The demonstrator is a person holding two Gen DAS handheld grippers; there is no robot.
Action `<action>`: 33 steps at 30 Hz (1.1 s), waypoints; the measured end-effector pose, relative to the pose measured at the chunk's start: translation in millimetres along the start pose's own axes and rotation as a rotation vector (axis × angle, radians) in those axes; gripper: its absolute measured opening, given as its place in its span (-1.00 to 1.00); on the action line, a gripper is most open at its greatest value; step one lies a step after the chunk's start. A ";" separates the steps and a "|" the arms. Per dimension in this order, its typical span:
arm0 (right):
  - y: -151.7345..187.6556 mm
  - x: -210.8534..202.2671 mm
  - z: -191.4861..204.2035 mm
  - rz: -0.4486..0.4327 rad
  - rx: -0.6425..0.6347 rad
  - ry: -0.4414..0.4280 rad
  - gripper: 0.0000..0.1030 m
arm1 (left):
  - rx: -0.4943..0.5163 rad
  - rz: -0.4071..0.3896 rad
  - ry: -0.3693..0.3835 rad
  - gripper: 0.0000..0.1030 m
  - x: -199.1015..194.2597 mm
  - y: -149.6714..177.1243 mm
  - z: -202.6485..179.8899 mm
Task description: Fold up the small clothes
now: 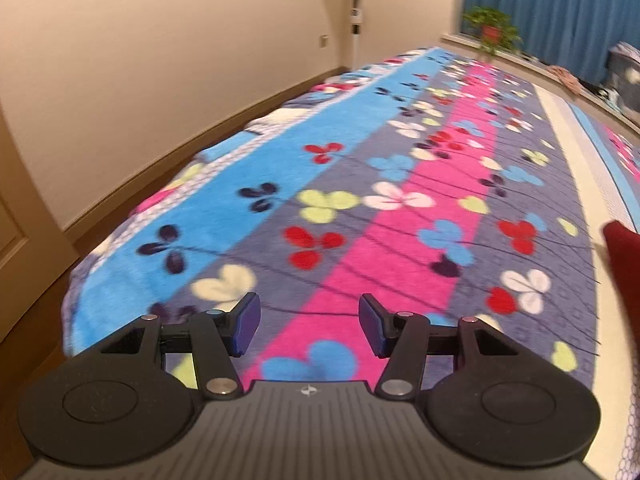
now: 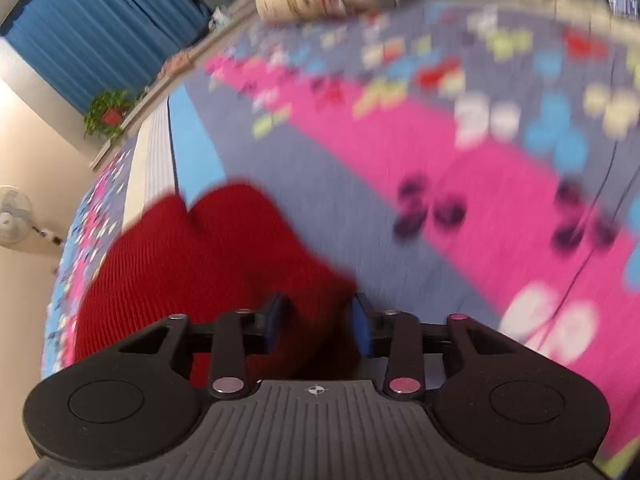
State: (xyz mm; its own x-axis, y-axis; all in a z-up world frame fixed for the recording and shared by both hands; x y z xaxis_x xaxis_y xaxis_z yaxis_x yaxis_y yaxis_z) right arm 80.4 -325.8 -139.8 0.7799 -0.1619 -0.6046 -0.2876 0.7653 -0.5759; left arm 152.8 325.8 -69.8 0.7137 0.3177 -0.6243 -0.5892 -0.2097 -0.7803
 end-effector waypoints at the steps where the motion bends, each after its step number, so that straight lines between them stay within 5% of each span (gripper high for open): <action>1: -11.3 -7.8 8.2 -0.019 -0.016 -0.028 -0.21 | 0.010 -0.004 0.006 0.18 0.0 -1.1 -6.6; 5: -46.6 -21.7 58.0 -0.037 -0.173 -0.174 -0.14 | 0.057 -0.018 0.016 0.19 0.6 -2.3 -29.8; 8: -59.7 -27.3 99.5 -0.036 -0.417 -0.312 0.17 | 0.100 -0.039 0.014 0.19 1.1 -2.7 -40.2; 12: -38.9 -18.1 138.8 -0.016 -0.709 -0.439 0.26 | 0.179 -0.089 -0.004 0.20 -4.0 -2.0 -52.4; 14: -10.2 1.1 138.6 0.076 -0.791 -0.484 0.28 | 0.228 -0.128 -0.018 0.20 -8.9 -2.1 -58.3; 17: 51.5 39.3 102.9 0.289 -0.959 -0.359 0.24 | 0.309 -0.158 -0.022 0.22 -15.1 1.8 -70.1; 19: 56.5 31.1 114.3 0.257 -1.043 -0.333 0.26 | 0.325 -0.139 -0.013 0.26 -18.3 5.8 -77.2; 24: 22.5 11.9 133.2 0.207 -0.903 -0.467 0.23 | 0.330 -0.128 0.057 0.58 -34.9 8.1 -126.8; 28: 4.9 29.0 121.8 0.180 -0.835 -0.385 0.31 | 0.323 -0.123 0.145 0.69 -39.4 3.0 -198.7; 33: 13.4 56.3 99.7 0.274 -0.844 -0.260 0.34 | 0.243 -0.075 0.260 0.79 -35.6 -2.4 -291.6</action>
State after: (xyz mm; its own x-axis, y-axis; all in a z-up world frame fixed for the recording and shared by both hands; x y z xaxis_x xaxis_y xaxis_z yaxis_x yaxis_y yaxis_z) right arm 175.9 -262.5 -126.7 0.6958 0.1811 -0.6951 -0.7106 0.0321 -0.7029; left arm 239.2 45.4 -56.7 0.8126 0.0714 -0.5785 -0.5819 0.0416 -0.8122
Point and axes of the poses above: each gripper's, at about its wrist camera, not at the fingertips, and x roughly the way its jaws point, z to its left, y to its underside, the point moved 9 cm from there along x, roughly the way its jaws point, and after that the axes turned 6 degrees about -z, right-handed, at the moved point
